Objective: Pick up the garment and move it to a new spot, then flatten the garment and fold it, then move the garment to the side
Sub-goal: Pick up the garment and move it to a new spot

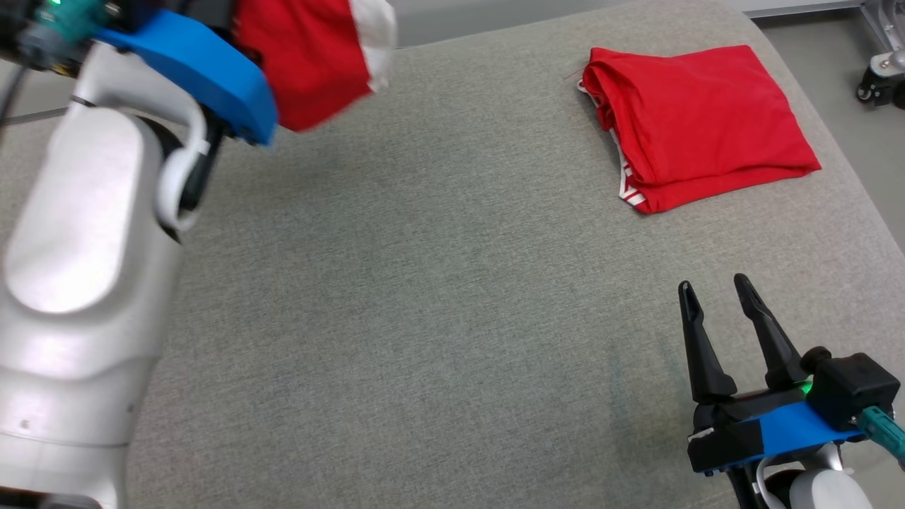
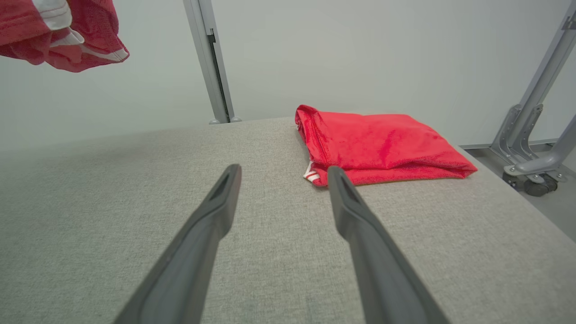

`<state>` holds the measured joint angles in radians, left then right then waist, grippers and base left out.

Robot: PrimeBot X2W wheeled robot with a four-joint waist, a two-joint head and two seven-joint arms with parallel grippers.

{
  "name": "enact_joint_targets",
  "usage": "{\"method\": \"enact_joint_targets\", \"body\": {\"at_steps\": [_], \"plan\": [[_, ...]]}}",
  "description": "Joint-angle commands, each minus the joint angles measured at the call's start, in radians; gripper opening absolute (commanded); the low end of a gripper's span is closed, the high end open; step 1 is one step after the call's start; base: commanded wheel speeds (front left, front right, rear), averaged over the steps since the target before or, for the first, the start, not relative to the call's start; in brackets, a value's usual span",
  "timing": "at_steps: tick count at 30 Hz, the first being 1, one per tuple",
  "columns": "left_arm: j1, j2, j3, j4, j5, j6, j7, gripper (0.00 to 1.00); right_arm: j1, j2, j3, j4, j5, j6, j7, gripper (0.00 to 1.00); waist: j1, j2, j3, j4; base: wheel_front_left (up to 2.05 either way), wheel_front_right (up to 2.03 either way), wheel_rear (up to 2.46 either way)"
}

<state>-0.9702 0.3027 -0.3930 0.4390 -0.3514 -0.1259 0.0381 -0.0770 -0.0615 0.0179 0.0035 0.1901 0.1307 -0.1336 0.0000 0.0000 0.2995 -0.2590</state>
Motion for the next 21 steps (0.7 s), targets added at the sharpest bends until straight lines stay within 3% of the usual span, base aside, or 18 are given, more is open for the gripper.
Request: {"method": "enact_joint_targets", "body": {"at_steps": [1, 10, 20, 21], "plan": [[0.017, -0.003, -0.007, -0.004, -0.002, -0.006, 0.001, 0.0, 0.001, 0.003, 0.001, 0.003, 0.007, 0.0, -0.005, 1.0, 0.0, 0.0, -0.005, -0.007, 0.0, 0.0, 0.0], [0.174, -0.078, -0.089, 0.002, -0.036, 0.007, -0.019, 0.0, 0.005, 0.01, 0.001, 0.034, 0.009, 0.0, -0.031, 1.0, 0.0, 0.0, -0.006, 0.0, 0.0, 0.0, 0.0], [0.41, -0.118, -0.167, 0.102, -0.033, 0.037, -0.068, 0.0, -0.001, 0.011, 0.01, 0.052, 0.016, 0.0, -0.031, 1.0, 0.0, 0.0, -0.018, 0.032, 0.0, 0.0, 0.0], [0.422, -0.124, -0.17, 0.113, -0.034, 0.043, -0.074, 0.05, 0.001, 0.011, 0.011, 0.053, 0.016, 0.0, -0.031, 1.0, 0.0, 0.0, -0.019, 0.035, 0.0, 0.0, 0.0]]}}
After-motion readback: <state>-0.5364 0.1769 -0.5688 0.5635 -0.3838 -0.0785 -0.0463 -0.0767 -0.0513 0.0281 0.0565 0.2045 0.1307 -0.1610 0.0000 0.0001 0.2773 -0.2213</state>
